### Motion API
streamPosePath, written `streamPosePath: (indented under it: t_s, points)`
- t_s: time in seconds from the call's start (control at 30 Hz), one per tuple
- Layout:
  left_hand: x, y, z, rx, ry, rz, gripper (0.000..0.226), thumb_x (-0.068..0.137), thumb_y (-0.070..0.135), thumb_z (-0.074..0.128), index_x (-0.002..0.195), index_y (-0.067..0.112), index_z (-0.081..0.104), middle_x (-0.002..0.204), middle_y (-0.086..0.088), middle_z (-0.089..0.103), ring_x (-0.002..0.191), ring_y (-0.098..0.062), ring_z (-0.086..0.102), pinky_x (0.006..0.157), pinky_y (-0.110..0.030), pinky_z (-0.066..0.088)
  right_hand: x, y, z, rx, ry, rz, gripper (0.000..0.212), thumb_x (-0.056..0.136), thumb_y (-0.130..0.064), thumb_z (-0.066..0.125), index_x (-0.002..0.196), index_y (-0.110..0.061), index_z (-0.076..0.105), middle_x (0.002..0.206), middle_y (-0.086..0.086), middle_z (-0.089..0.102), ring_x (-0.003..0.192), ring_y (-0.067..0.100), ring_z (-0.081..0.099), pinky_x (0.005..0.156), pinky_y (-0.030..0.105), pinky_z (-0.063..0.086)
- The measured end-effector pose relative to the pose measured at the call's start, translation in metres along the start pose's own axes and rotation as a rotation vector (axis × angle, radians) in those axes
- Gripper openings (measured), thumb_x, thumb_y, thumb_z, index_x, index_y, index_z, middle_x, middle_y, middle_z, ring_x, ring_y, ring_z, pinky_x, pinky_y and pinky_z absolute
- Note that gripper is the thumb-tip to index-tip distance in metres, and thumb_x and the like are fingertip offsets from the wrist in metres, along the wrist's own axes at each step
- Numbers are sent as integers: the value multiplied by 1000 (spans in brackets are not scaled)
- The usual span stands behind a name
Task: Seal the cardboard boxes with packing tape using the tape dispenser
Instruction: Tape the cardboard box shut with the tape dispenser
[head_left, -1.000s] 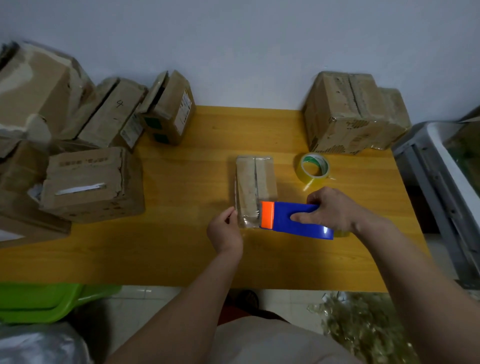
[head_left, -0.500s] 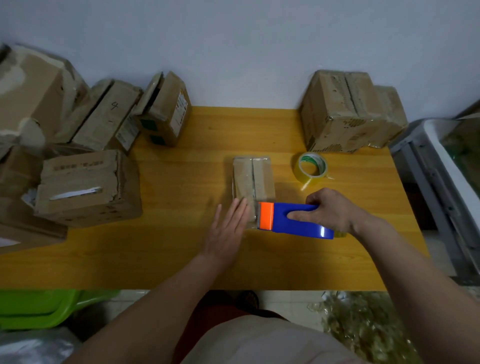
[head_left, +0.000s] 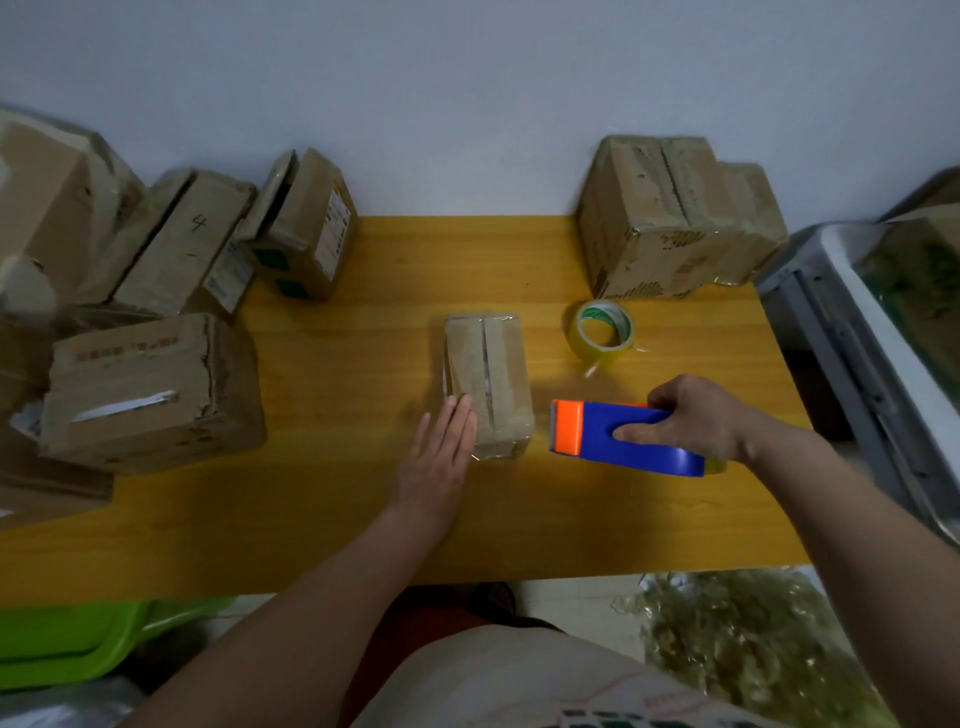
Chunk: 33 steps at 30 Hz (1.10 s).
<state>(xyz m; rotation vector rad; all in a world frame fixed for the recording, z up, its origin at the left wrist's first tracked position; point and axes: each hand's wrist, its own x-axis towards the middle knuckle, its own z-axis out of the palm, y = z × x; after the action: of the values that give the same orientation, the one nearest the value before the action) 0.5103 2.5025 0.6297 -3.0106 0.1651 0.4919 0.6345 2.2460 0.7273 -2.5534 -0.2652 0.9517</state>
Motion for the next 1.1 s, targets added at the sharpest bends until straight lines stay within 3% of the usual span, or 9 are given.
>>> streamPosePath:
  t_s: [0.13, 0.47, 0.57, 0.6, 0.7, 0.83, 0.87, 0.97, 1.1]
  points:
    - [-1, -1, -2, -19, -16, 10, 64, 87, -1, 10, 133, 3, -34, 140, -14, -42, 129, -28, -39, 111, -42, -19, -1, -2, 1, -7, -17, 36, 34, 76, -48, 74, 75, -17, 61, 71, 2, 64, 68, 14, 60, 58, 23, 41]
    - [2, 1, 6, 1, -2, 19, 64, 93, 2, 16, 135, 1, -32, 140, -16, -42, 132, -29, -36, 116, -43, -14, -6, 1, 0, 24, -106, 94, 36, 78, -50, 72, 87, -16, 64, 82, 4, 67, 76, 17, 62, 65, 25, 45]
    - [9, 6, 13, -84, 205, 39, 66, 84, 2, 19, 149, -6, 8, 152, -21, -12, 146, -34, 1, 116, -44, 7, -3, -11, 4, -139, -83, 142, 40, 81, -55, 66, 88, -15, 60, 89, 6, 64, 81, 19, 60, 65, 27, 44]
    - [9, 5, 15, -49, 223, 47, 67, 83, 2, 21, 149, -6, 8, 152, -21, -11, 146, -34, 2, 116, -44, 7, -1, -18, 6, -222, -55, 162, 43, 82, -58, 63, 88, -15, 57, 89, 6, 62, 82, 20, 60, 67, 28, 44]
    - [5, 4, 13, 4, 65, 39, 67, 90, 2, 18, 138, 1, -29, 143, -18, -38, 136, -31, -32, 113, -42, -16, 7, -38, 17, -420, 36, 167, 49, 83, -62, 59, 94, -15, 50, 83, 2, 55, 82, 21, 58, 68, 31, 46]
    - [2, 6, 12, 33, 66, 18, 65, 88, 0, 14, 138, -1, -27, 142, -18, -37, 133, -30, -34, 112, -41, -18, 7, -39, 26, -692, 188, 152, 31, 91, -49, 53, 98, -20, 57, 89, 1, 59, 87, 21, 58, 71, 30, 39]
    - [1, 3, 17, 4, 133, -2, 65, 88, -2, 16, 143, -3, -18, 148, -20, -29, 138, -32, -25, 114, -41, -14, 3, -31, 26, -765, 215, 174, 28, 93, -46, 49, 101, -22, 60, 95, 1, 64, 91, 20, 60, 75, 31, 38]
    - [3, -4, 25, -28, 334, -43, 60, 79, 0, 34, 137, -6, 46, 147, -25, 38, 136, -37, 38, 114, -46, 24, 2, 2, 19, -618, 313, 258, 38, 93, -54, 48, 94, -17, 59, 91, 3, 65, 82, 21, 58, 82, 35, 39]
    - [11, 9, 6, -65, 293, 42, 62, 62, -6, 58, 124, -3, 61, 127, -23, 60, 116, -38, 60, 99, -53, 37, 21, 19, 45, -437, 540, 201, 49, 90, -61, 46, 88, -14, 58, 85, 7, 68, 80, 27, 62, 88, 39, 39]
